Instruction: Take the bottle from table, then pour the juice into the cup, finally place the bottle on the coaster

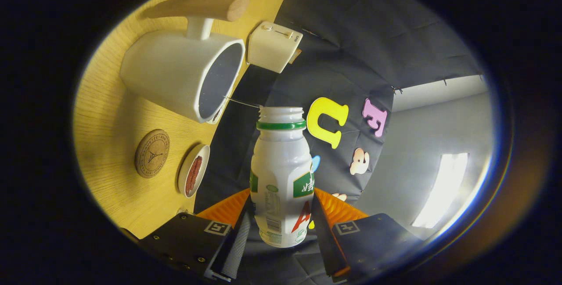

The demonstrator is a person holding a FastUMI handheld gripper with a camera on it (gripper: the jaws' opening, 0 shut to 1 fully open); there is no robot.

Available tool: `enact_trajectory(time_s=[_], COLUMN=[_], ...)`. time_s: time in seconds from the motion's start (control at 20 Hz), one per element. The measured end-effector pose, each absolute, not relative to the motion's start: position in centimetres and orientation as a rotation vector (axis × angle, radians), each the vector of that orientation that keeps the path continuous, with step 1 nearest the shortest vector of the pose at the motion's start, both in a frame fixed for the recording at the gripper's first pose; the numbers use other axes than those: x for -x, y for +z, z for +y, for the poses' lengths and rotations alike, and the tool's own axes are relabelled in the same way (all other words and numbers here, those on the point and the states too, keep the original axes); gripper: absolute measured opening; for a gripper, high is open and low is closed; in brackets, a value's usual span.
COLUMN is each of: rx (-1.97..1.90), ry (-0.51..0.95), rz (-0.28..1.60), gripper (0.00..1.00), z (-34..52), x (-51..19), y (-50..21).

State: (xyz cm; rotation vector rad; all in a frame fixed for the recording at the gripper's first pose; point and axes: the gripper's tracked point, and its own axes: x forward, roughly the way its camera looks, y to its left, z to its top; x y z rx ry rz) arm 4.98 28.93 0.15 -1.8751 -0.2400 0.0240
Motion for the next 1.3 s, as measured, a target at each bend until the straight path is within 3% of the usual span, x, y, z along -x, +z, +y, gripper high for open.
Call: enact_trajectory(time_s=[1.3], rx=[1.973], ry=[0.069], rz=[-0.282], gripper=[0.71], z=[29.53], x=[-4.91], y=[-0.62])
